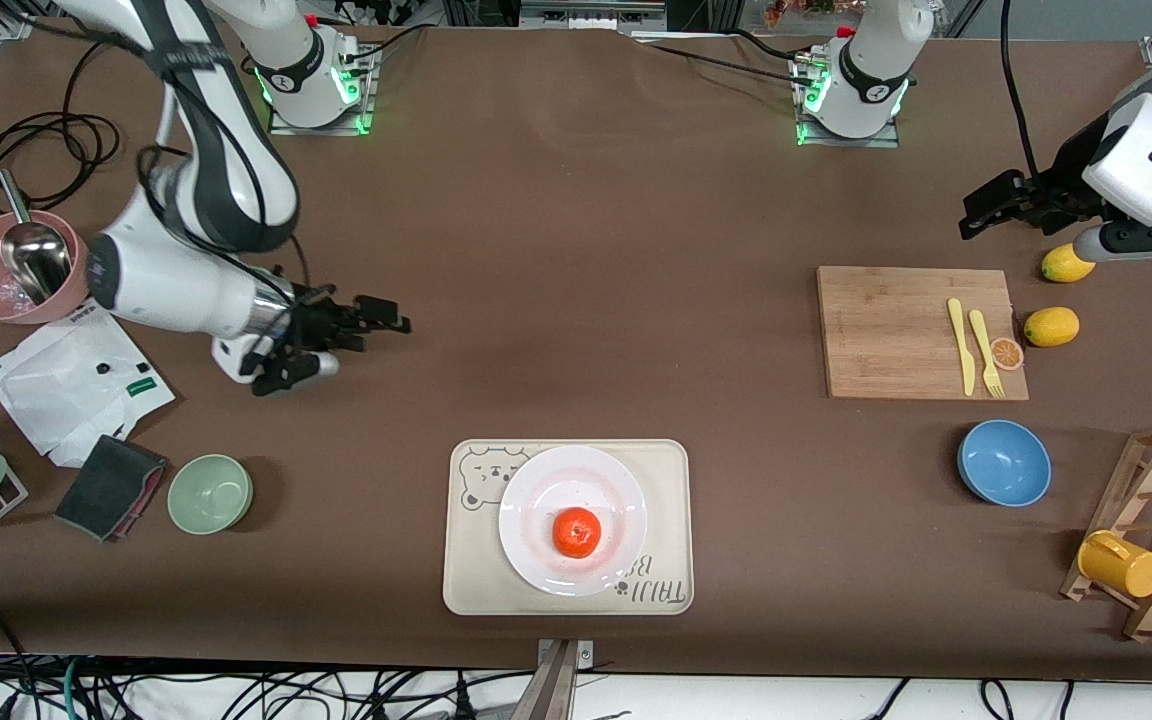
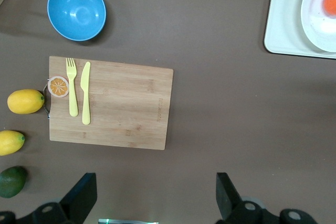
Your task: Place orange and plate with both arms
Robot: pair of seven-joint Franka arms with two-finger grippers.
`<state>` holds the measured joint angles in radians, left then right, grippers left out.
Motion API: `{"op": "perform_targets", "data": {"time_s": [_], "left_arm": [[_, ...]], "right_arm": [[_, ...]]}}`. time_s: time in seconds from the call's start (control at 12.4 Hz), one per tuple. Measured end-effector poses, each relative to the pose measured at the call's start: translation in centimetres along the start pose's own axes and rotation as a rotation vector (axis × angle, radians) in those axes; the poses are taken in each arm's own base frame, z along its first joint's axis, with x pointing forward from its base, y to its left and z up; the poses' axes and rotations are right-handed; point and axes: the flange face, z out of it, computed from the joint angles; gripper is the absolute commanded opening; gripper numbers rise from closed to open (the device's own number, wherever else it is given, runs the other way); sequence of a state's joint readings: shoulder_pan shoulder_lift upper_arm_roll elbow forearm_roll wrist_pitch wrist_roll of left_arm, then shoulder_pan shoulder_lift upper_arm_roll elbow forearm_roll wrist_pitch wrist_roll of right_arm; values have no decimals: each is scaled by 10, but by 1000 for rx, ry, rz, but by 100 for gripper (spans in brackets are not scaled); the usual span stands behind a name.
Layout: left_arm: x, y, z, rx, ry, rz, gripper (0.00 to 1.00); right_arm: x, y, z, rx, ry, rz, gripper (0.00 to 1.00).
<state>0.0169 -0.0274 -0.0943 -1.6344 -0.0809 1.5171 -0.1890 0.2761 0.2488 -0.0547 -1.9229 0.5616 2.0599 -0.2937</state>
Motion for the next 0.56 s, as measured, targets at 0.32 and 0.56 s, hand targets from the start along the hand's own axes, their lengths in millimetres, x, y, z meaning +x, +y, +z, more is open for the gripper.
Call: {"op": "perform_targets", "data": {"time_s": [0.32,0.56], "left_arm": [[0,0,0,0,-1,0,100],[0,0,0,0,-1,0,100]], "right_arm": [[-28,3,-80,-200,-61,-109,100],[-28,5,-140,-308,-79,-118,100]]}}
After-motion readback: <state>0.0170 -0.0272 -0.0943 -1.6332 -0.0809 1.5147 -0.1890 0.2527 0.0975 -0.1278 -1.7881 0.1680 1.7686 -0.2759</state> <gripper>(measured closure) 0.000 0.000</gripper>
